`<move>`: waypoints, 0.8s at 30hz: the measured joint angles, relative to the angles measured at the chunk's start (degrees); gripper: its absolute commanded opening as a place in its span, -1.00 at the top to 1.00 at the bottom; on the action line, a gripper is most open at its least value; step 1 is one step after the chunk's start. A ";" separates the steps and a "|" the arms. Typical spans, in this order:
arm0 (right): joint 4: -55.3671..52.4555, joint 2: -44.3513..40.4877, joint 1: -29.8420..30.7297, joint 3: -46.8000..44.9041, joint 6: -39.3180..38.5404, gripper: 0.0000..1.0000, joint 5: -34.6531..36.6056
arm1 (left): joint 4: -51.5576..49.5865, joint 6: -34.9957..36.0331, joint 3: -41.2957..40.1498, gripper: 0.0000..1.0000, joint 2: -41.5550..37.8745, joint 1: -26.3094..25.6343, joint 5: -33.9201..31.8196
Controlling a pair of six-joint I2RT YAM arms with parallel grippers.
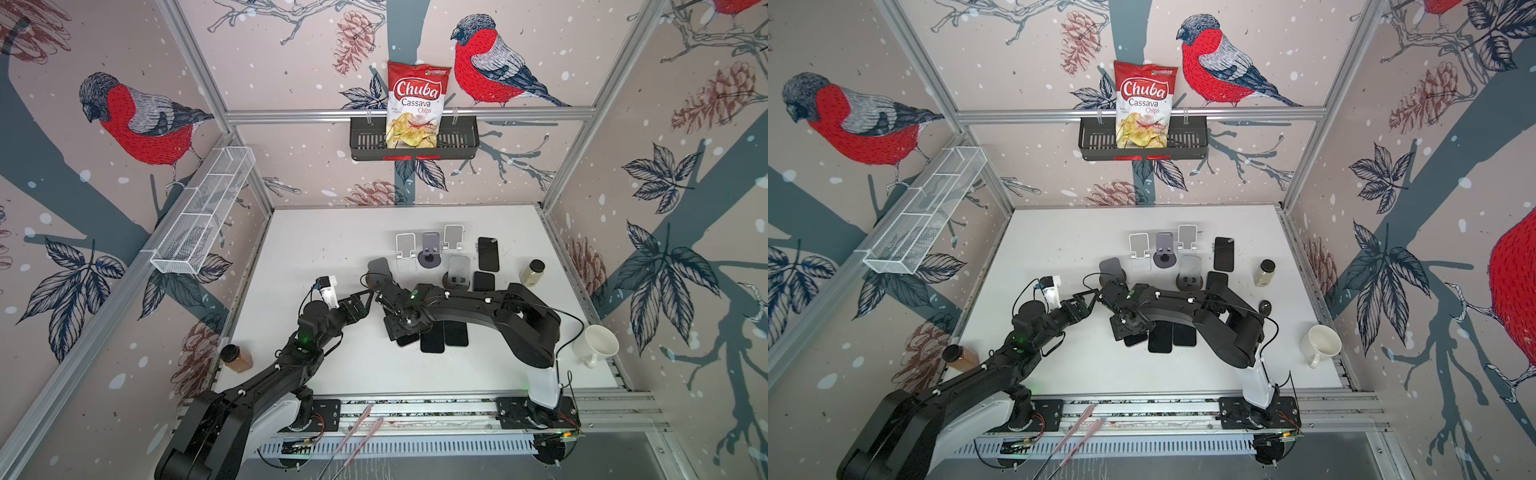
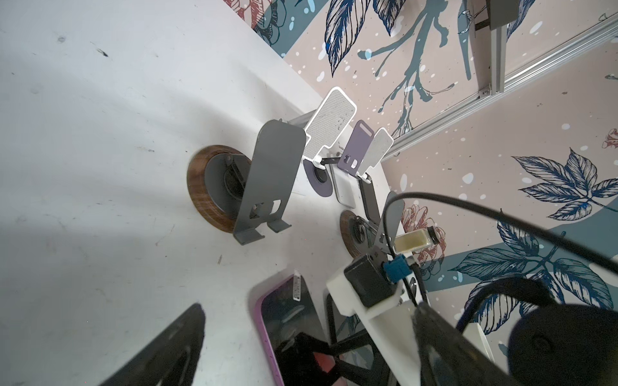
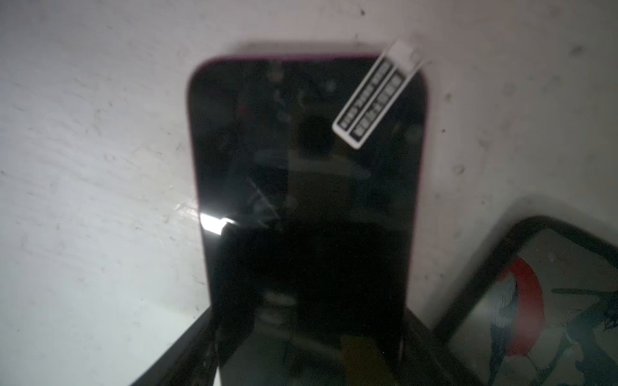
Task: Remove the phone from the phone stand
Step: Place the phone at the center of the table.
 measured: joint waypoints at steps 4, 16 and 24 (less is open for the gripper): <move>0.61 -0.11 0.13 -0.39 0.04 -0.61 0.26 | -0.02 0.02 0.20 -0.92 0.00 0.00 0.02; 1.57 -0.26 0.57 -0.81 0.37 -0.73 1.64 | -0.09 0.15 0.83 -0.92 -0.02 0.00 -0.02; 1.86 -0.26 0.76 -0.83 0.50 -0.92 3.13 | -1.25 0.61 2.60 -0.92 -0.02 0.00 -0.13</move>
